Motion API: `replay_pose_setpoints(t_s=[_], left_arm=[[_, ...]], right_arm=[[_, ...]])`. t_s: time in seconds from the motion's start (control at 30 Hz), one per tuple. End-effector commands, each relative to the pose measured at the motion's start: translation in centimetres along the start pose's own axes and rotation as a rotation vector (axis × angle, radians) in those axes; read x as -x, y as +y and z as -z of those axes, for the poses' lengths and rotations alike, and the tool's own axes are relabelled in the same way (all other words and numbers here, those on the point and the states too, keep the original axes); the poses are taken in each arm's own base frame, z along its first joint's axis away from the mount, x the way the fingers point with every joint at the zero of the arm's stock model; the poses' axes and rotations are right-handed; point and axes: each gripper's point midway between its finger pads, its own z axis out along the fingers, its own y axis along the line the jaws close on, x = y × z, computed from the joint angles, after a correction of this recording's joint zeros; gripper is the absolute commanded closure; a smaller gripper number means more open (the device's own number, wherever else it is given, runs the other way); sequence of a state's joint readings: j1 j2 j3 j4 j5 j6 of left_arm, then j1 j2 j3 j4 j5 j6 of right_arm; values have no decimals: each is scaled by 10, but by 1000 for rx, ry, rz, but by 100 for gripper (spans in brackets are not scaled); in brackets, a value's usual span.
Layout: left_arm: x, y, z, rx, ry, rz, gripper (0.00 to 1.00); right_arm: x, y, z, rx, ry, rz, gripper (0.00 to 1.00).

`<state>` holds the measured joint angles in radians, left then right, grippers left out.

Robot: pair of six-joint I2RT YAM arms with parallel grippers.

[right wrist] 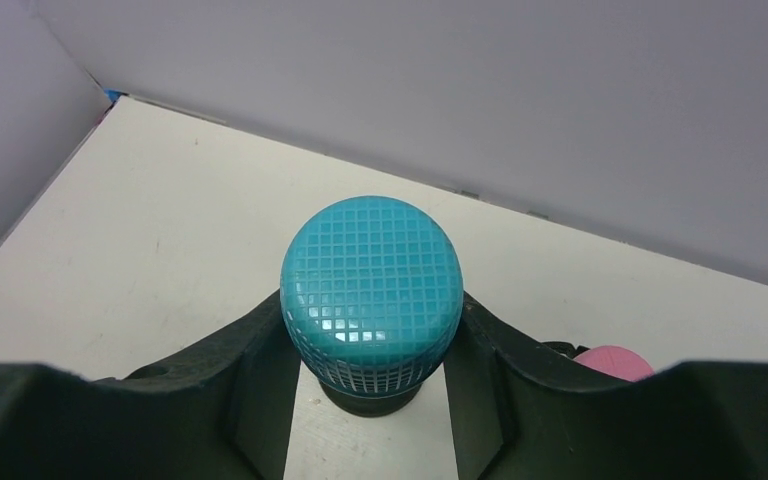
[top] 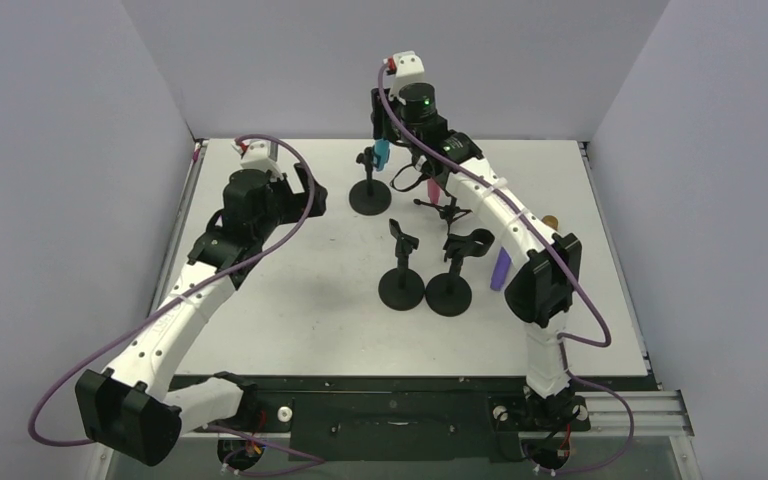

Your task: Remove the microphone from the stand

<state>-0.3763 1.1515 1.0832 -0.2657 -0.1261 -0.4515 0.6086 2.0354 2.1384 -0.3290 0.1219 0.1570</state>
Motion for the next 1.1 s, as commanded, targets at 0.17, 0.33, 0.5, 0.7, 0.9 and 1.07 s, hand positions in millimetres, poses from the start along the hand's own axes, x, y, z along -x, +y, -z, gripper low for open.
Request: replay_pose_setpoints(t_s=[0.17,0.33,0.5,0.7,0.9,1.07], left_arm=[[11,5,-8,34,-50,35,4],[7,18,-13,85,-50,86,4],[-7,28,-15,86,-35,139,4],[-14,30,1,18,-95,128,4],[-20,39,36,-15,-182,82,3],[-27,20,63,-184,-228,-31,0]], right_arm=[[57,66,59,262,-146,-101,100],[45,99,85,365,-133,-59,100],[45,132,125,503,-138,-16,100],[25,153,159,666,-69,73,100],[-1,155,178,777,-15,151,100],[-18,155,190,879,13,211,100]])
